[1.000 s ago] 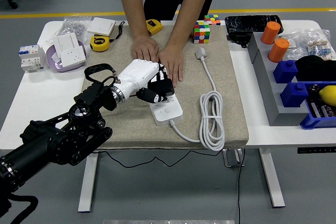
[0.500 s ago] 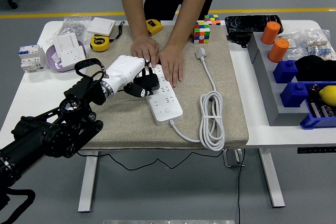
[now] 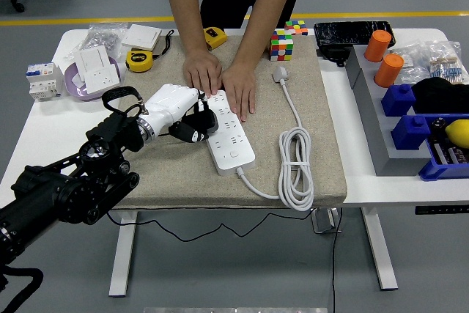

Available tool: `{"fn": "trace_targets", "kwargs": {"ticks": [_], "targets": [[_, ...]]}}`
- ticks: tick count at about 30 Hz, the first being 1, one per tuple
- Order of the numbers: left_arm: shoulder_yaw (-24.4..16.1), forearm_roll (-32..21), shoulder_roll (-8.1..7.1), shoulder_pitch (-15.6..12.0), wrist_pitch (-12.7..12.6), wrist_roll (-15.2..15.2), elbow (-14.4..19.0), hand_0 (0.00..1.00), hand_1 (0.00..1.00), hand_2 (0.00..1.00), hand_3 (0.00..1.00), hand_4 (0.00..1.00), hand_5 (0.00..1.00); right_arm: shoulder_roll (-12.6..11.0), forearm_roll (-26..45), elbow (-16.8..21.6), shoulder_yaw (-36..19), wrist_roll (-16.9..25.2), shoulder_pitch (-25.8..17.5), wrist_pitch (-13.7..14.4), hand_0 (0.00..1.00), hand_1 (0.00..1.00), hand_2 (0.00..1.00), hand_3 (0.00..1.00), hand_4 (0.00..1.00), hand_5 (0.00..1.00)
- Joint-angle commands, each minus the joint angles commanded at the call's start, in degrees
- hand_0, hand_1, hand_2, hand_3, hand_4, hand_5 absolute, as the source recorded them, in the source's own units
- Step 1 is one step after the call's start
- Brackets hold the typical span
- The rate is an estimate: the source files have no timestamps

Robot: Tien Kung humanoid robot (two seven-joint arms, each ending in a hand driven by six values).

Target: Pick up the plug,place it near the board,insert it into the board,press the button

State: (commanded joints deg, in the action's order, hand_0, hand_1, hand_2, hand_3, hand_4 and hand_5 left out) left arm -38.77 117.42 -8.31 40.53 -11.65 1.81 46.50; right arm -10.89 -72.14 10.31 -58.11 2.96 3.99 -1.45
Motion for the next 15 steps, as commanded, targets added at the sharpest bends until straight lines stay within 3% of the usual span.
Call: {"fn": "trace_targets", "kwargs": {"ticks": [15], "targets": [[0.5, -1.3, -0.30, 0.0, 1.3, -0.1, 0.5, 0.341, 0.242, 0.238, 0.363, 0.516, 0.088, -0.1, 0.2, 0.0, 0.3, 0.1, -0.1, 0.0, 0.950, 0.901, 0.862, 0.880, 0.998, 0.984]]}}
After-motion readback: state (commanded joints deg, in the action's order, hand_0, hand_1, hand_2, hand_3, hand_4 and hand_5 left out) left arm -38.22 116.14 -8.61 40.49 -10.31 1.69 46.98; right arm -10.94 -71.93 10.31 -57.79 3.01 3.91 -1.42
